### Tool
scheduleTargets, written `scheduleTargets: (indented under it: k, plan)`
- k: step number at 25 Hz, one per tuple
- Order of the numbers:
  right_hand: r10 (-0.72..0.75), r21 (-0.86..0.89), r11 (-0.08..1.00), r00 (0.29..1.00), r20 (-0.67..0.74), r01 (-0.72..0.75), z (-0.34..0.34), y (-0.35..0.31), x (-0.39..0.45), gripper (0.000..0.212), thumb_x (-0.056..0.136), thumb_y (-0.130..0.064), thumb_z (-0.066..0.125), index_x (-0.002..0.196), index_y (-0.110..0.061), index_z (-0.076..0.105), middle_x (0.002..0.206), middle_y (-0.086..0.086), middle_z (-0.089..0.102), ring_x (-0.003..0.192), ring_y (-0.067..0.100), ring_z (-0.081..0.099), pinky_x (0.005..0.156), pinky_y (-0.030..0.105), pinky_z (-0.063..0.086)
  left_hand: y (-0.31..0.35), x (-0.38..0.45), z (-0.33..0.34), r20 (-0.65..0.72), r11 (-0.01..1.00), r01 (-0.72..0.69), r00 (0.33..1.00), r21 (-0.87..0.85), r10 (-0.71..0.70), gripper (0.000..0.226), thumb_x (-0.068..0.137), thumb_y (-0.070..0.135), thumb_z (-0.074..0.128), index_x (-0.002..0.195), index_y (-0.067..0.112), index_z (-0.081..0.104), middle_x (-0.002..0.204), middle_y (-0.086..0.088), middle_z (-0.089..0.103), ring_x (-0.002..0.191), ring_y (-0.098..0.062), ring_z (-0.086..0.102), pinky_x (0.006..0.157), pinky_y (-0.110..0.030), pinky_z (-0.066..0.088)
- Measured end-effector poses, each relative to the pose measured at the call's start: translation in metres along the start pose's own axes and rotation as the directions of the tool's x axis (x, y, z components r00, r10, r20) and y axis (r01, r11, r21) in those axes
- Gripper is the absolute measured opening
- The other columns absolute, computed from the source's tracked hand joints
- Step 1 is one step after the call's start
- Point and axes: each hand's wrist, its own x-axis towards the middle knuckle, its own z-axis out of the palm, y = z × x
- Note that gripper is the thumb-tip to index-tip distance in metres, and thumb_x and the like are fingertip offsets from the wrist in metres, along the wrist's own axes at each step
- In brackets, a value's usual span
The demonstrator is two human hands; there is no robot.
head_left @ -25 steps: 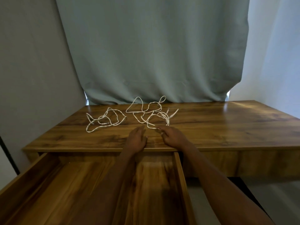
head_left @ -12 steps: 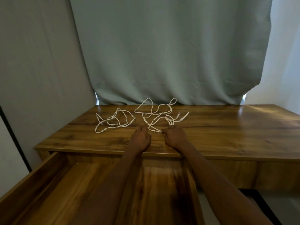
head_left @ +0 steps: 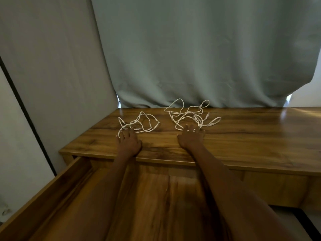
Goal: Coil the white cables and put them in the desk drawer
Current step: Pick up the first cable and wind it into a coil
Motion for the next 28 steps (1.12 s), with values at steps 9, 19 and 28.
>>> scheduleTargets:
  k: [9, 19, 28]
  plan:
    - [-0.574, 0.110, 0.804, 0.811, -0.111, 0.584, 0.011, -0.074, -0.008, 0.064, 0.098, -0.027, 0.049, 0.158, -0.031, 0.026, 0.166, -0.002, 0.023, 0.151, 0.024, 0.024, 0.119, 0.048, 0.025, -0.008, 0.003, -0.011, -0.041, 0.885, -0.241, 0.969, -0.399, 0.245, 0.038, 0.087, 0.019, 0.050, 0.121, 0.024, 0.067, 0.106, -0.005, 0.074, 0.093, -0.023, 0.068, 0.084, -0.036, 0.053]
    - [-0.334, 0.562, 0.714, 0.909, -0.251, 0.417, 0.018, -0.048, -0.020, 0.016, 0.100, -0.032, 0.053, 0.111, -0.026, 0.063, 0.114, 0.001, 0.070, 0.105, 0.023, 0.063, 0.084, 0.036, 0.047, -0.019, -0.027, -0.010, -0.109, 0.846, -0.491, 0.871, -0.207, 0.478, 0.032, 0.087, 0.031, 0.053, 0.114, 0.022, 0.067, 0.113, 0.001, 0.066, 0.104, -0.016, 0.059, 0.091, -0.039, 0.049]
    - [-0.358, 0.700, 0.517, 0.867, -0.347, 0.494, 0.006, -0.038, -0.089, 0.007, 0.088, -0.025, 0.071, 0.086, -0.031, 0.073, 0.083, -0.014, 0.072, 0.079, 0.005, 0.066, 0.074, 0.035, 0.055, -0.020, -0.063, -0.026, -0.246, 0.829, -0.358, 0.930, -0.429, 0.274, 0.060, 0.092, 0.008, 0.054, 0.145, 0.032, 0.037, 0.135, 0.001, 0.056, 0.112, -0.008, 0.061, 0.090, -0.026, 0.051]
